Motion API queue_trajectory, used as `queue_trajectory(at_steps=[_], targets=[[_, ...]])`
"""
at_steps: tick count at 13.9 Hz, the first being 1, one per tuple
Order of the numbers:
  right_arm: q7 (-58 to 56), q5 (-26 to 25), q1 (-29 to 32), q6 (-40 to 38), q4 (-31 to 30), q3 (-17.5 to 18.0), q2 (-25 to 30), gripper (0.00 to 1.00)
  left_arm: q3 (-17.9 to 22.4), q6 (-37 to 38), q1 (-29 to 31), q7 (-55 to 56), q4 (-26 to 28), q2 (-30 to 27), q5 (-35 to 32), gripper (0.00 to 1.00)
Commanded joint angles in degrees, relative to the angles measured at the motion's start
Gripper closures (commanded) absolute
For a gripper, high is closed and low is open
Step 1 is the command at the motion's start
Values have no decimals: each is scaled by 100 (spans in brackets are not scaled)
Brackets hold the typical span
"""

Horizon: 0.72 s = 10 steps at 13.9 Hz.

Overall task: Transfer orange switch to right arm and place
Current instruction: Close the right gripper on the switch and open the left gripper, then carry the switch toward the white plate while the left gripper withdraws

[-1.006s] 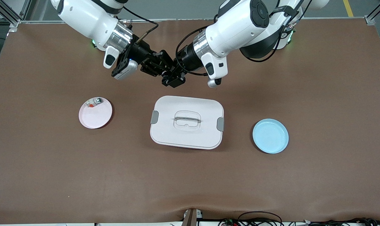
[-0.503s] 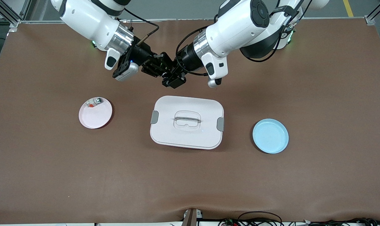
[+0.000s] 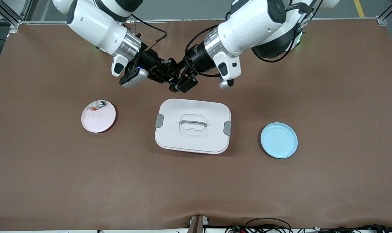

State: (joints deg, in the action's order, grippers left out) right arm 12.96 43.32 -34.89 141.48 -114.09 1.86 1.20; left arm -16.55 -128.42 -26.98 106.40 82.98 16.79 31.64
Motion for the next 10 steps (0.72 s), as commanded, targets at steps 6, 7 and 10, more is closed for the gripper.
queue_trajectory(at_steps=[6,7,10], targets=[[-2500,-2429,307,-1612,-16,-81,-41,100,20,801,745,-1074,1332,-1052,-106,0],[-2501,-2903,307,-1772,-42,-72,-50,100,20,818,894,-1408,1666,-1290,-114,0],[-2814,-3593,316,-2046,-252,-72,-111,100,12,1309,1316,-2629,2423,-1809,-245,0]])
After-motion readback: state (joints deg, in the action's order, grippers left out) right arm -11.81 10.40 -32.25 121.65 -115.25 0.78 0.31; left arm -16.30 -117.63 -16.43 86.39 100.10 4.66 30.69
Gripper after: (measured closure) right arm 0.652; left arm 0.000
